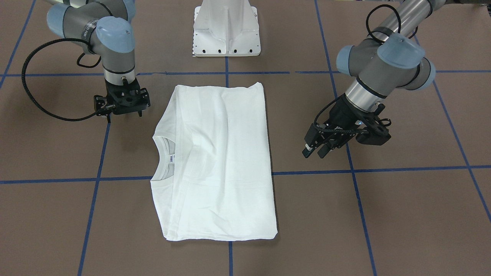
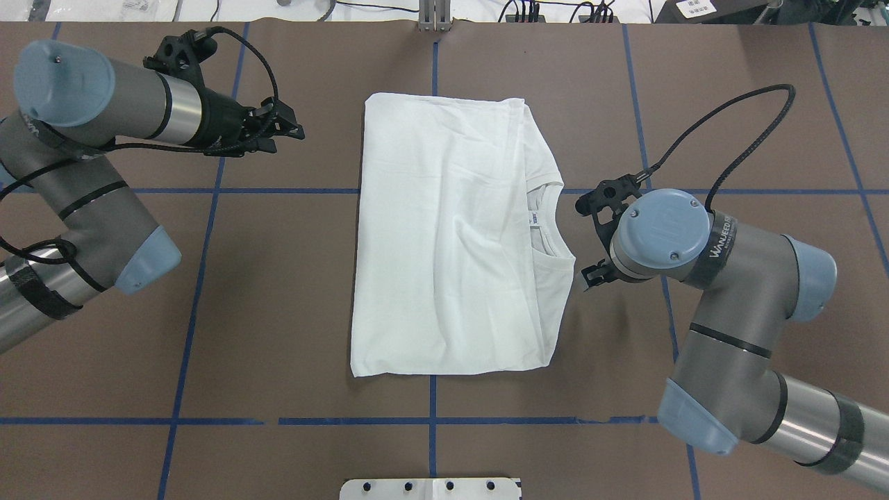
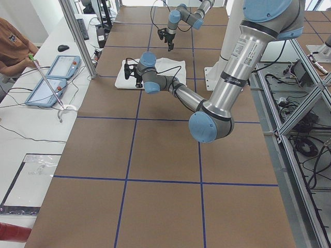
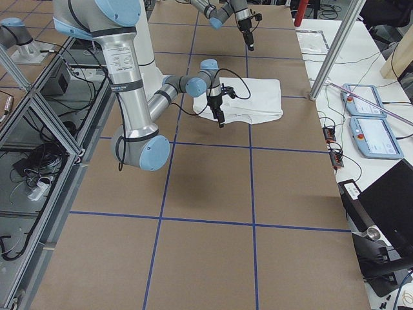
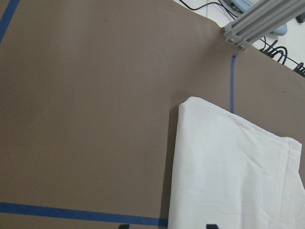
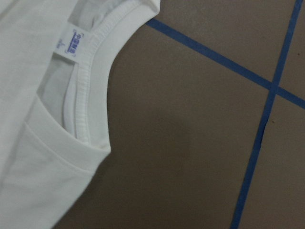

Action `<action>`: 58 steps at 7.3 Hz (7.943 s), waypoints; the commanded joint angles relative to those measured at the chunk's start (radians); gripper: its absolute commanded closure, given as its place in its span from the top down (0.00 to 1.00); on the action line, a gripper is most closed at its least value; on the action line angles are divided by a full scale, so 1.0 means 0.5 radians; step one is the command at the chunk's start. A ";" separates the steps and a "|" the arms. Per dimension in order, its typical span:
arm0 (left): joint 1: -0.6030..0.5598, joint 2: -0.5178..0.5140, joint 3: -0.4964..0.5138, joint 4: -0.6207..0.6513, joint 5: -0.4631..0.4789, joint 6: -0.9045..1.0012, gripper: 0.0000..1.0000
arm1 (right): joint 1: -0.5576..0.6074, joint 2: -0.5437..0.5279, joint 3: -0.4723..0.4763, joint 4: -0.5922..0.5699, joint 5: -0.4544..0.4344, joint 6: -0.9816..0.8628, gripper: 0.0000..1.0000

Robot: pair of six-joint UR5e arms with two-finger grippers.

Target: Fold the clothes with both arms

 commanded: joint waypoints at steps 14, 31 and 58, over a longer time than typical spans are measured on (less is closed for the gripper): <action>0.003 0.008 0.000 0.004 0.005 -0.003 0.63 | 0.039 0.379 -0.727 1.129 0.426 1.316 0.72; 0.009 -0.001 -0.006 0.004 0.005 -0.037 0.65 | 0.064 0.064 -0.359 1.148 0.325 1.331 1.00; 0.339 0.120 -0.354 0.031 0.030 -0.593 0.66 | -0.731 -0.179 0.301 0.375 -0.408 2.893 0.00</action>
